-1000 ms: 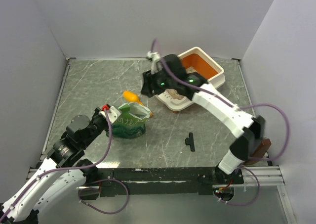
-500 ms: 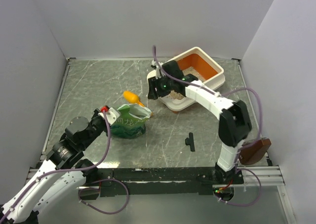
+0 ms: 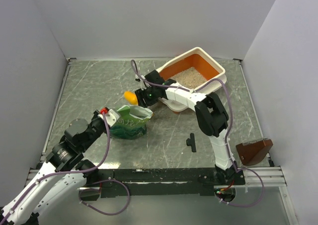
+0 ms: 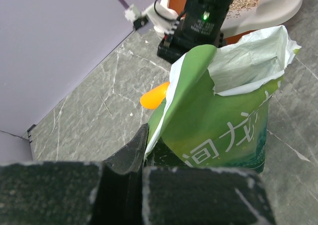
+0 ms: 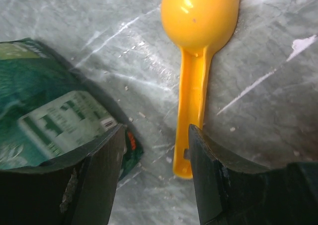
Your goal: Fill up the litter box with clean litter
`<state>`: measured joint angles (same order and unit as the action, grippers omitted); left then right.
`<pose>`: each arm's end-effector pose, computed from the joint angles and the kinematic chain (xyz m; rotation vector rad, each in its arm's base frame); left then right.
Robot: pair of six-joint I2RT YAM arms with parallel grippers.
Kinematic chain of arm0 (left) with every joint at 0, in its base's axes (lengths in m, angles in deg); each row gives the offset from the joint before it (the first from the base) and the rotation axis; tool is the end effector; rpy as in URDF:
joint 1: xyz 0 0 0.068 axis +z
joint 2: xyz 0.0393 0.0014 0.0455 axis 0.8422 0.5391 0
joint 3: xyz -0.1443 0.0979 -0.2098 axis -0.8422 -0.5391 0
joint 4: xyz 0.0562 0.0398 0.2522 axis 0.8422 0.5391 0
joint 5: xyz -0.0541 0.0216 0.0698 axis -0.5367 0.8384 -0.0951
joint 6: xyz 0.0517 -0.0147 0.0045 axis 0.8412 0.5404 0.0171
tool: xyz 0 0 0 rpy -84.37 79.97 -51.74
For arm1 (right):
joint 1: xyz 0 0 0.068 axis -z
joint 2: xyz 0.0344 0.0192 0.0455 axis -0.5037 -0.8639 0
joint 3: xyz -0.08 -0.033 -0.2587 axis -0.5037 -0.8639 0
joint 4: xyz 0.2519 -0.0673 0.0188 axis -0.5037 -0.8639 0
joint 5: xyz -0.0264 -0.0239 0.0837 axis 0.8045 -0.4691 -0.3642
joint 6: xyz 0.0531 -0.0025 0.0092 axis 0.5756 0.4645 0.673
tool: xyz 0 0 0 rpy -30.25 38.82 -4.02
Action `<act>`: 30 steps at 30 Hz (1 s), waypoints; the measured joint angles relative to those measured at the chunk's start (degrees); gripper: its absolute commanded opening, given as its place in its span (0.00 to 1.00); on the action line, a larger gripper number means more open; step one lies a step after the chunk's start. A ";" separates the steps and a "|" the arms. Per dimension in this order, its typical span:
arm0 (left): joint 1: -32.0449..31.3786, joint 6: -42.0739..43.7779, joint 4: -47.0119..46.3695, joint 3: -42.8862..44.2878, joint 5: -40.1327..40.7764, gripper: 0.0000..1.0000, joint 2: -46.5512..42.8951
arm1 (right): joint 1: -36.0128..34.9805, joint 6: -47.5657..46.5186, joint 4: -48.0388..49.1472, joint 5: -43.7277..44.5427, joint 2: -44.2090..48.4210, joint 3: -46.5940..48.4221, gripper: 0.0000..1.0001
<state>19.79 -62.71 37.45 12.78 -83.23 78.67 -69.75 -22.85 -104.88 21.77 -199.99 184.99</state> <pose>0.0973 -0.0705 0.3204 0.7932 1.5136 -0.1062 0.3563 0.3108 0.2082 -0.9083 2.3839 0.7994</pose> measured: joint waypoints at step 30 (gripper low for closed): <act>0.00 -0.02 0.33 -0.61 -0.61 0.18 -1.70 | -6.14 -4.87 -0.42 16.15 -7.48 3.65 0.00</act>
<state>19.79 -62.73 37.78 12.17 -83.85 76.97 -75.90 -27.72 -105.29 37.93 -207.46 188.64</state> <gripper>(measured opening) 0.081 0.198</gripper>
